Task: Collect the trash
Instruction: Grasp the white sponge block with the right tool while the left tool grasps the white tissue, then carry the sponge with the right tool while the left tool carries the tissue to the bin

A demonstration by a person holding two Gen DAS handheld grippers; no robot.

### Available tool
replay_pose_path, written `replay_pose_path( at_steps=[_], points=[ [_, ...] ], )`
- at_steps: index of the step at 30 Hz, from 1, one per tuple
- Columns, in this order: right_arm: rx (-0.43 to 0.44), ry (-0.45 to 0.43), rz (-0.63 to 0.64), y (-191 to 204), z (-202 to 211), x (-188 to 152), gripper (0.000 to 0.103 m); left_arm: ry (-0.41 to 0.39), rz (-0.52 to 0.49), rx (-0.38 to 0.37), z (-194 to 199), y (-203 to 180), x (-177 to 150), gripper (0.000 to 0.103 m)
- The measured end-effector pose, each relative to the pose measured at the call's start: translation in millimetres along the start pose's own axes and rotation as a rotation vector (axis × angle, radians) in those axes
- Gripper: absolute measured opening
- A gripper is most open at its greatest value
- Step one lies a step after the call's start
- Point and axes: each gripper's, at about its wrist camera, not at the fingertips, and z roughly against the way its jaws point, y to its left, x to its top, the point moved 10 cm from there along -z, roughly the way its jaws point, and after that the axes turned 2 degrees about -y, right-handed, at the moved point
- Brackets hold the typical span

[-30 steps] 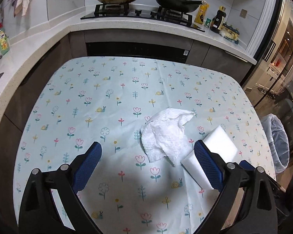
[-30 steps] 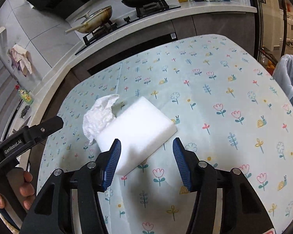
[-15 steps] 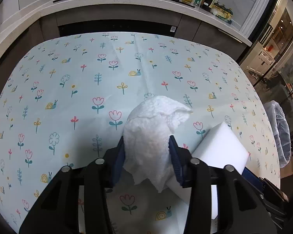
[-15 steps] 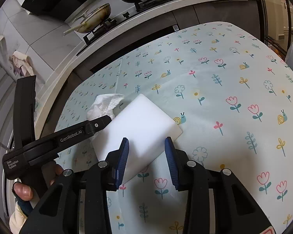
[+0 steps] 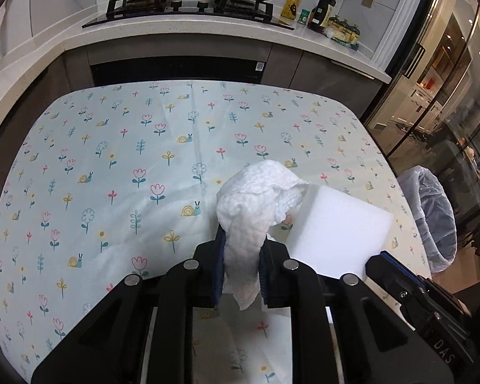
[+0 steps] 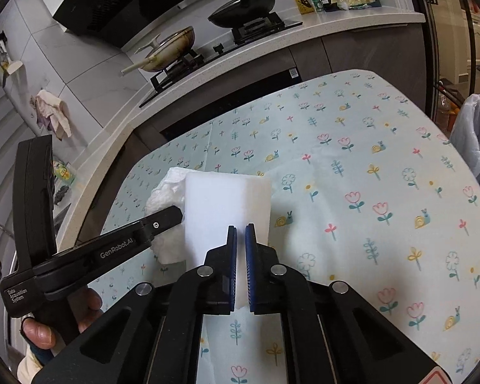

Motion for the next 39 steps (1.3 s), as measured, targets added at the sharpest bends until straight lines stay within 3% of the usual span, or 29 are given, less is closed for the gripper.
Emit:
replay_pose_path(
  at_steps=[11,23,30,39],
  points=[
    [-0.06,-0.157,-0.035,-63.1,97.3,47.5,0.005,-0.071,-0.09,-0.041,47.2,-86.2,13.8,0.017],
    [-0.142,-0.305,-0.103,-158.1,194.6,89.2,0.005,-0.099,-0.22,-0.117,60.5,-209.6,15.8,0.017],
    [-0.18,-0.344,-0.135,-210.2,226.7,101.6,0.005,-0.084,-0.281,-0.152,51.4,-270.1,8.5,0.017],
    [-0.237,-0.344,-0.182,-278.6,236.4,110.8,0.005,-0.041,-0.365,-0.183,21.1,-341.7,-3.7,0.017]
  ],
)
